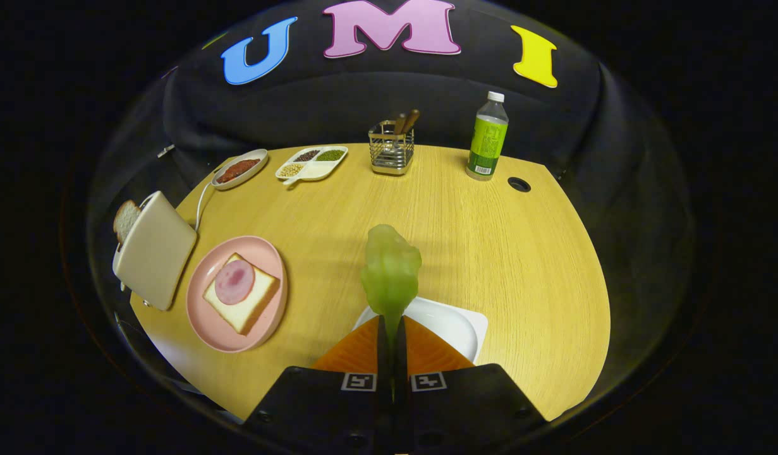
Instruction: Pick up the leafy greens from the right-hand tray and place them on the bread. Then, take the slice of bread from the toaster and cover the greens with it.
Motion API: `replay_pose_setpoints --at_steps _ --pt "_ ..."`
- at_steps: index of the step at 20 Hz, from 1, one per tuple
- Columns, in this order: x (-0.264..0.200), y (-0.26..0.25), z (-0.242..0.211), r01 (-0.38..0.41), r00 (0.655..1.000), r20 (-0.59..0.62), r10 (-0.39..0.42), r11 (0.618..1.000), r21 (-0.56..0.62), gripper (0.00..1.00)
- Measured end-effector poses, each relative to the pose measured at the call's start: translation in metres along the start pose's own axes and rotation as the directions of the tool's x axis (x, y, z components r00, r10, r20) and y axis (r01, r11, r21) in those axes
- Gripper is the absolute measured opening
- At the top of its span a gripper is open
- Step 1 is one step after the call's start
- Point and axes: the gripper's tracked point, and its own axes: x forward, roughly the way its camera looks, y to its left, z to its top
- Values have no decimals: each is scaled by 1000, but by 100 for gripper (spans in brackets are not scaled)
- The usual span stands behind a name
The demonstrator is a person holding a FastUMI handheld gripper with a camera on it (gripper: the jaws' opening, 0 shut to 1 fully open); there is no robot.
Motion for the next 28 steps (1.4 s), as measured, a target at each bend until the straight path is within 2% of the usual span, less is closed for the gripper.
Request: replay_pose_setpoints --at_steps 6,12,20,28 --pt "-23 52 40 -20 999 49 22 999 -42 5" --pt "-32 115 61 -64 996 46 70 990 -122 5" --pt "-6 191 40 -159 987 -55 151 968 -194 5" --pt "34 215 4 -155 982 -143 122 956 -251 7"
